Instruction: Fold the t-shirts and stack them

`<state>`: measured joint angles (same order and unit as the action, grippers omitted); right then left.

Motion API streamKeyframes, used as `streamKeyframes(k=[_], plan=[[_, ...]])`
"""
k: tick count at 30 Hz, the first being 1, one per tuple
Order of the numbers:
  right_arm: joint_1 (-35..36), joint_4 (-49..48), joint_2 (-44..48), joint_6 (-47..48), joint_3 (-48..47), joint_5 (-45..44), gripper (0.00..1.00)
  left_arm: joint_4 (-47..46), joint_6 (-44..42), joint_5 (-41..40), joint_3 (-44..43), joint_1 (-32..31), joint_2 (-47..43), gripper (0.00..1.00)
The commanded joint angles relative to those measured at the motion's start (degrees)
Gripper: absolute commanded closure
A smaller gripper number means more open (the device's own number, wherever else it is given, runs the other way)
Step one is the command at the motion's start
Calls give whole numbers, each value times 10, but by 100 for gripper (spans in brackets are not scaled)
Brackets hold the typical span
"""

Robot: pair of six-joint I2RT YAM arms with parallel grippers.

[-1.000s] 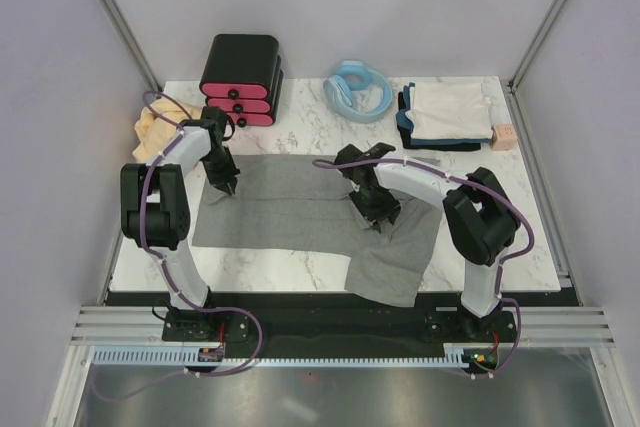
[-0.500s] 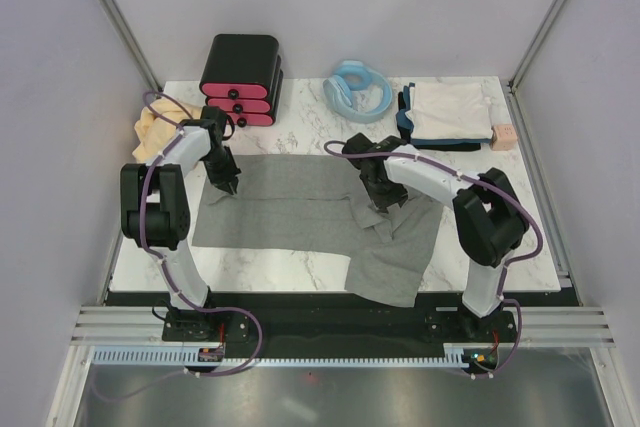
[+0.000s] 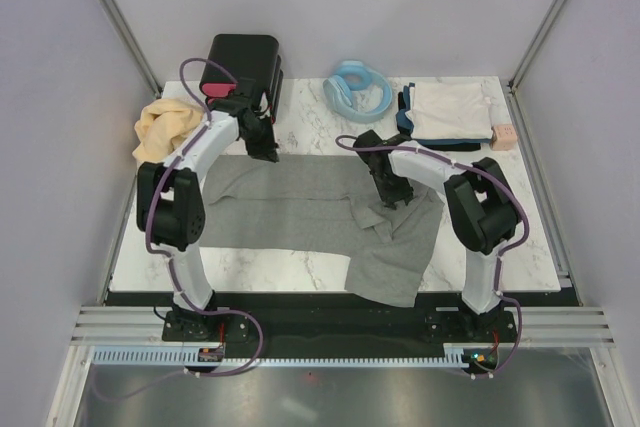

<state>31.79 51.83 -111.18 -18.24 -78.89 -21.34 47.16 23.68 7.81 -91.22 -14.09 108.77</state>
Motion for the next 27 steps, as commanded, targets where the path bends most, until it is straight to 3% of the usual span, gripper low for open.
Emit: streamKeyframes(k=[1,8,12,19,27], plan=[[6,-1,2,9,3,21,59,-30,-32,72,-39,-51,29,82],[7,4,6,-11,37,10,58,-53,-18,149,-87,-145,75,79],[1,-6,13,-43,46,17,57,-55,-26,152,-84,-203,82,78],[-20,-54,55,-59,58,103,56,-87,1,153,-27,-229,82,78],[-30,-126,99,-58,95,165,55,-126,29,171,-20,-259,131,83]])
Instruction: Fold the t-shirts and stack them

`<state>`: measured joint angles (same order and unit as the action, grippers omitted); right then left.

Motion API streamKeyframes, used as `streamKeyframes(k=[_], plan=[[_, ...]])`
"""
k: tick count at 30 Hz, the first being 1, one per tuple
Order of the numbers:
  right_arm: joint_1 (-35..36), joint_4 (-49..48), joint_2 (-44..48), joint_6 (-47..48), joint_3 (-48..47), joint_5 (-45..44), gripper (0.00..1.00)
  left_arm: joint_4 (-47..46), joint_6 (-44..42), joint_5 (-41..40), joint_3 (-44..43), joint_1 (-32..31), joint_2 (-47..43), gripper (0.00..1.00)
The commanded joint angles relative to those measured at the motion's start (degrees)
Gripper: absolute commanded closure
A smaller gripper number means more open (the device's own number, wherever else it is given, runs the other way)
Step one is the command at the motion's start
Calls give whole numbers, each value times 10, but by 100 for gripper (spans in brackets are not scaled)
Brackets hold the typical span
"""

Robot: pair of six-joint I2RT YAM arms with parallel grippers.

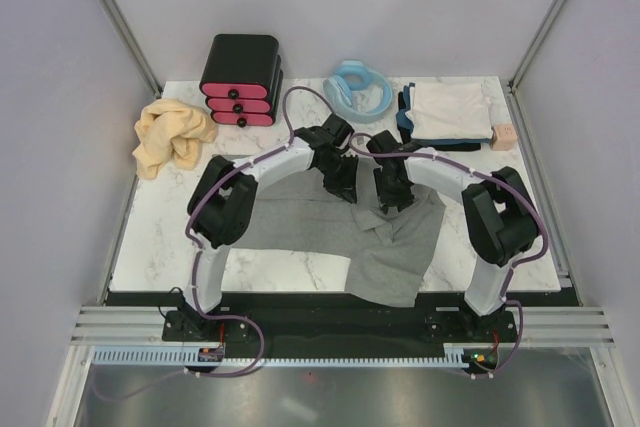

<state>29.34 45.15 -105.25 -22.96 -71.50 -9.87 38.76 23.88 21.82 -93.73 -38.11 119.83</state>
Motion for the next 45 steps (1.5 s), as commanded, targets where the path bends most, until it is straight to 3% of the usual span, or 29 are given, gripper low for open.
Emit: streamKeyframes(k=[1,6,9,10,12,13,14,31,34,36,40,45], plan=[[-11,-66,43,-11,26,57,55,-47,31,32,5,-22,23,83],[-22,-73,46,-13,36,64,55,-58,47,34,12,-51,51,85],[-23,-64,25,-10,37,51,61,-61,50,21,15,-69,59,90],[-24,-63,18,-9,37,46,73,-62,53,16,17,-73,61,94],[-24,-60,-9,-8,37,41,84,-61,59,16,24,-74,71,98],[-24,-59,-19,-9,37,28,98,-59,61,16,29,-73,74,98],[-24,-57,-37,-11,36,21,100,-55,63,11,36,-74,77,98],[-78,-37,-113,-5,-76,-46,100,26,21,-107,112,-73,34,98],[-83,-14,-125,5,-102,-31,93,35,13,-108,103,-70,28,98],[-83,10,-118,13,-113,-10,89,35,14,-113,93,-65,9,98],[-83,28,-36,6,-88,26,80,35,14,-121,54,-49,-10,83],[-84,79,30,-21,-68,42,78,36,16,-139,-7,-31,-1,80]])
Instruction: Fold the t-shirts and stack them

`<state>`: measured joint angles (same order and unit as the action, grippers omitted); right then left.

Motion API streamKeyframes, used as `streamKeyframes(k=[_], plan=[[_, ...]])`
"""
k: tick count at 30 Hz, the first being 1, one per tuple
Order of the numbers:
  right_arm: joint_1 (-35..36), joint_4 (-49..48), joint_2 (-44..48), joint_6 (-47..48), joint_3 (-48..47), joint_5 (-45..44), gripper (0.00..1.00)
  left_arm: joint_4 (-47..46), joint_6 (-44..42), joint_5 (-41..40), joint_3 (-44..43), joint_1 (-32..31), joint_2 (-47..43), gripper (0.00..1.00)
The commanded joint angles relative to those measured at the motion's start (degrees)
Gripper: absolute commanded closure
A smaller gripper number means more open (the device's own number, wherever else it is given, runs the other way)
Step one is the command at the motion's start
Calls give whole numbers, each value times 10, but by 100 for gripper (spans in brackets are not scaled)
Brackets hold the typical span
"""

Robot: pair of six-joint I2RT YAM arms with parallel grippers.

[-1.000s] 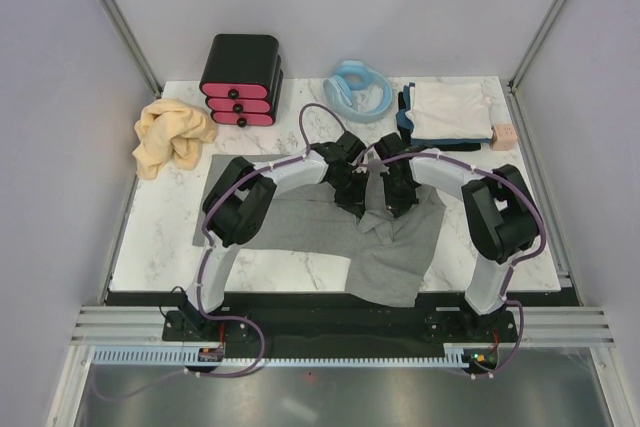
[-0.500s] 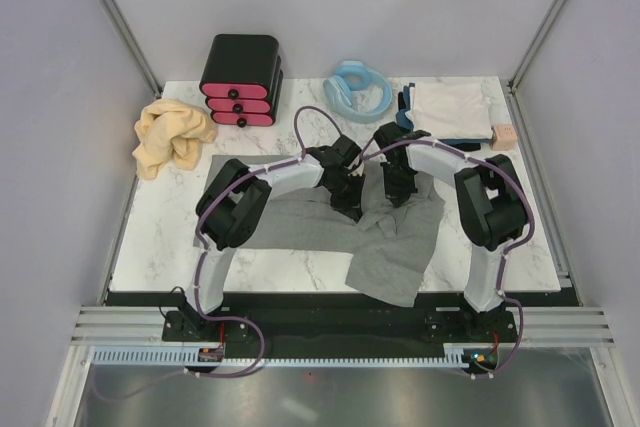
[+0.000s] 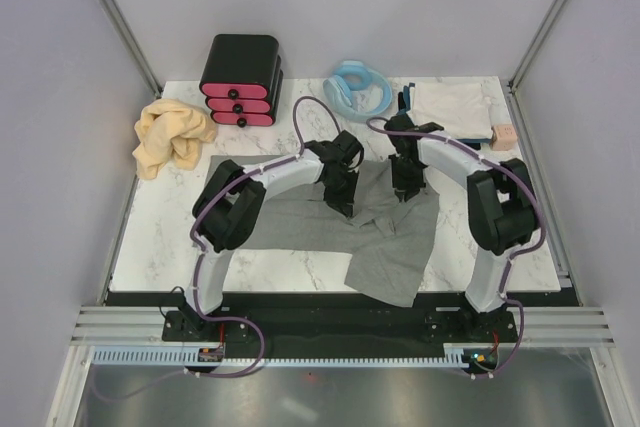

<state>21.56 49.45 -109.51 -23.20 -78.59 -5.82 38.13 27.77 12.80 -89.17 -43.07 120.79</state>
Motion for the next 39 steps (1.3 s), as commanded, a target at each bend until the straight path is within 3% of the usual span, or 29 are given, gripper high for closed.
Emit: streamKeyframes(k=[1,5,10,18,21,26,30,32,39], plan=[[-6,49,87,-20,9,13,78,42,-18,-65,-61,20,-8,80],[-6,57,120,-36,33,31,80,48,-11,-91,-98,36,-3,80],[-6,-25,163,-15,27,-1,71,50,-8,-148,-100,72,-25,78],[-21,-51,-53,30,-103,-18,70,62,-33,-162,-23,203,-45,79],[-26,-60,-95,30,-128,-26,70,62,-46,-179,4,233,-54,80],[-31,-73,-126,27,-137,-52,71,61,-53,-201,39,257,-60,80],[-39,-52,-148,23,-137,-75,78,65,-55,-181,44,272,-35,94],[-48,-44,-149,18,-130,-86,80,64,-55,-180,44,276,-25,96],[-78,-30,-157,25,-138,-104,77,69,-65,-168,-11,283,17,98]])
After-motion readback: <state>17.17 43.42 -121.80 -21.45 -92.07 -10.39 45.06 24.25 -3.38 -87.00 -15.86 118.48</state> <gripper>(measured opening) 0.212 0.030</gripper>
